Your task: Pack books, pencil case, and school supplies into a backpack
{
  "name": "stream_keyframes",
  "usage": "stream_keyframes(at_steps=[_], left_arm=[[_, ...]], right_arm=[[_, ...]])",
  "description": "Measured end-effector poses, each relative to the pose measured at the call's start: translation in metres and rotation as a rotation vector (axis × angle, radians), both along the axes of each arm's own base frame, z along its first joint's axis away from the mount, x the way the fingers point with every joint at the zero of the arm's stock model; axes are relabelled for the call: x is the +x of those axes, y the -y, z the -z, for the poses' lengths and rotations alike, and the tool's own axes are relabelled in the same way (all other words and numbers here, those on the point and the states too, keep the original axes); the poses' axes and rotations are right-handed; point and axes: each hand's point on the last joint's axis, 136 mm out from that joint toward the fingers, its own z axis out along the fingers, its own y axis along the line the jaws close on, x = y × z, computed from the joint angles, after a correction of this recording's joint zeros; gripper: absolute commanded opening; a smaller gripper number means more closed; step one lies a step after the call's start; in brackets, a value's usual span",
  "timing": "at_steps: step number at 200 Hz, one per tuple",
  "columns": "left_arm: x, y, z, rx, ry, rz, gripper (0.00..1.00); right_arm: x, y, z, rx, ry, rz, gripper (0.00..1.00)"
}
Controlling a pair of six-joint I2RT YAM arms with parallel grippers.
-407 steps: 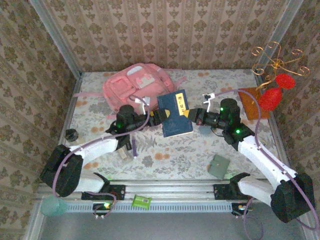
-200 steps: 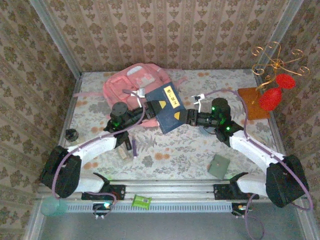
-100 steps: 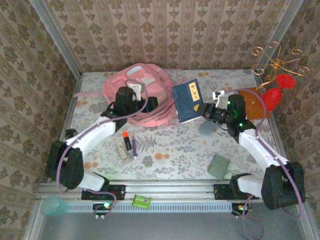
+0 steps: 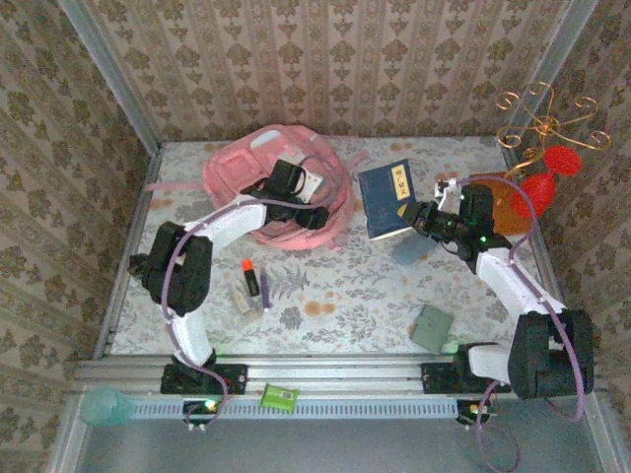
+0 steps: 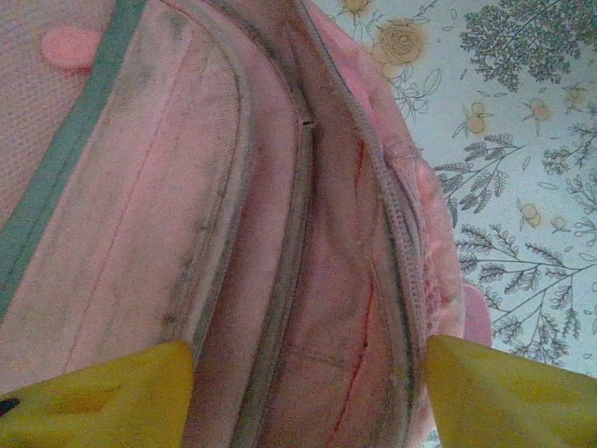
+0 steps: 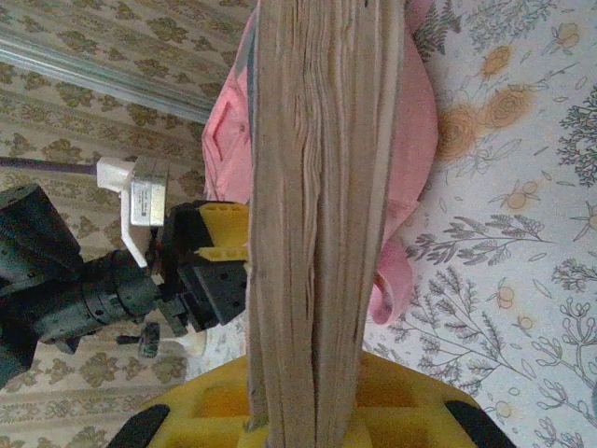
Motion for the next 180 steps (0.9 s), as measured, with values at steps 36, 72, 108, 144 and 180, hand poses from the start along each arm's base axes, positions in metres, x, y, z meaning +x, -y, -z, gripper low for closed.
stream_keyframes(at_steps=[36, 72, 108, 144, 180], left_arm=[[0.003, 0.004, 0.008, 0.019, -0.017, 0.021, 0.49], [0.002, 0.006, 0.014, 0.022, -0.036, 0.028, 0.34], [0.0, 0.01, 0.015, 0.019, -0.042, 0.049, 0.0], [-0.002, 0.009, -0.002, -0.051, -0.035, 0.057, 0.0], [-0.003, -0.01, -0.082, -0.257, 0.066, 0.042, 0.0]], right_arm=[[-0.004, -0.001, 0.007, 0.016, -0.028, -0.001, 0.0], [-0.004, -0.002, 0.012, 0.029, -0.034, -0.004, 0.0], [-0.006, -0.002, 0.02, 0.043, -0.061, 0.001, 0.0], [-0.009, -0.007, 0.023, 0.06, -0.079, -0.016, 0.0], [-0.028, -0.044, 0.029, 0.094, -0.121, -0.164, 0.0]])
